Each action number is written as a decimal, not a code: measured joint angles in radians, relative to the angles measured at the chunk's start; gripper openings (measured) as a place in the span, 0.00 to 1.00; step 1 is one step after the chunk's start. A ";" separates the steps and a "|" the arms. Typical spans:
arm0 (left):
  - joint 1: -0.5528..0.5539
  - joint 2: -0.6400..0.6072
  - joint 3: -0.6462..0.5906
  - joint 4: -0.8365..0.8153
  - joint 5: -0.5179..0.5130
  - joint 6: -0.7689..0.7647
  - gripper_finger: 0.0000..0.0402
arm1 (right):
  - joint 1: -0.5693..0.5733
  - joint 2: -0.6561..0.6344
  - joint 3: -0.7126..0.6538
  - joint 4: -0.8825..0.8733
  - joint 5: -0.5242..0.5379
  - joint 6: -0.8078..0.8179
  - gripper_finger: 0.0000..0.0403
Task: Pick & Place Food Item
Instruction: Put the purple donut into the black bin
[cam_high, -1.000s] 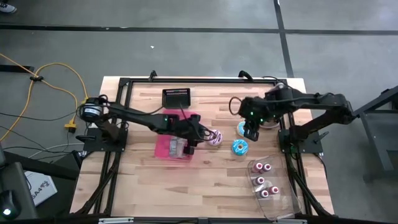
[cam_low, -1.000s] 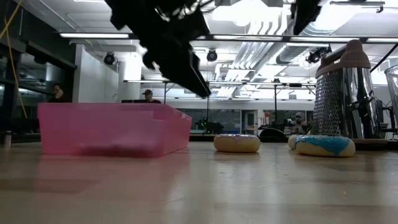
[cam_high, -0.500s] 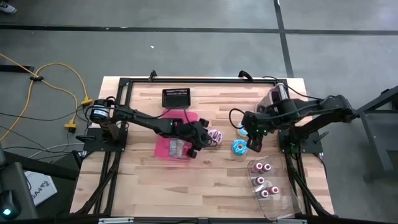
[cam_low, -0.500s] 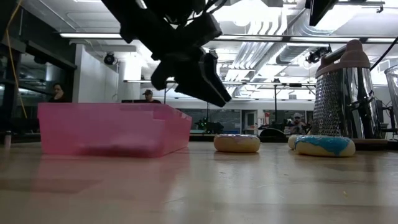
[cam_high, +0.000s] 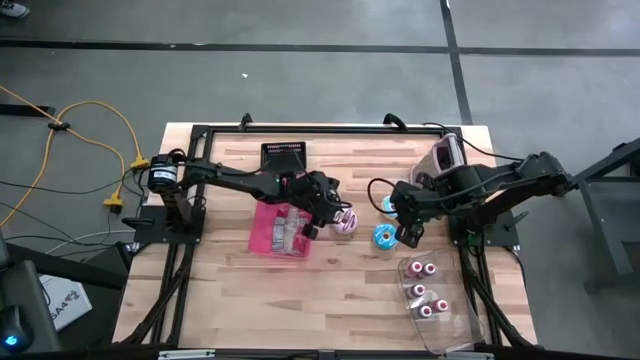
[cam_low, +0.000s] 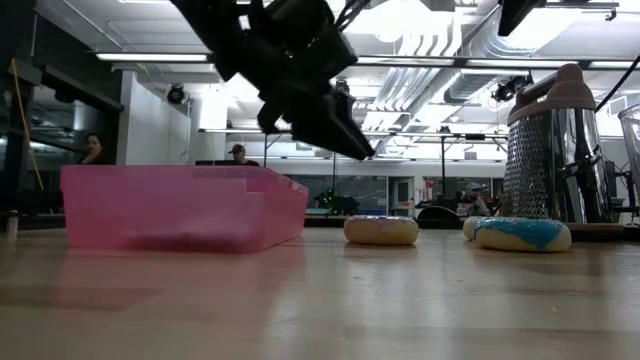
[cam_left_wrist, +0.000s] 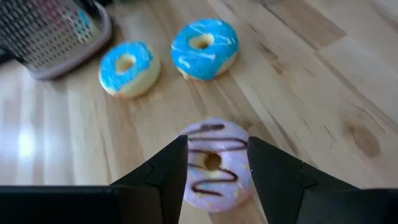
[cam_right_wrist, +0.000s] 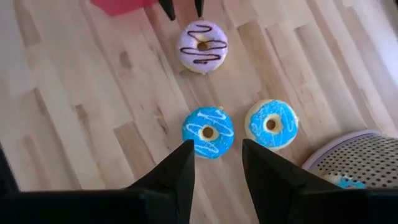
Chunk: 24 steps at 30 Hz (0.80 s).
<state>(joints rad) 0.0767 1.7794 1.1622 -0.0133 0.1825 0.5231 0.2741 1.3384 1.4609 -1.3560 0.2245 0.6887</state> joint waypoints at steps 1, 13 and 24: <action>0.001 0.000 0.016 -0.011 0.000 0.004 0.39 | 0.000 0.000 0.000 0.000 0.011 0.000 0.30; 0.012 0.135 0.255 -0.285 0.068 0.002 0.38 | 0.000 0.000 0.000 -0.004 0.039 -0.007 0.30; -0.019 0.225 0.342 -0.438 0.049 -0.016 0.38 | 0.008 0.000 -0.049 -0.010 0.031 -0.027 0.30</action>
<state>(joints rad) 0.0576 2.0041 1.5040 -0.4515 0.2317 0.5072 0.2825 1.3388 1.4116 -1.3662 0.2553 0.6613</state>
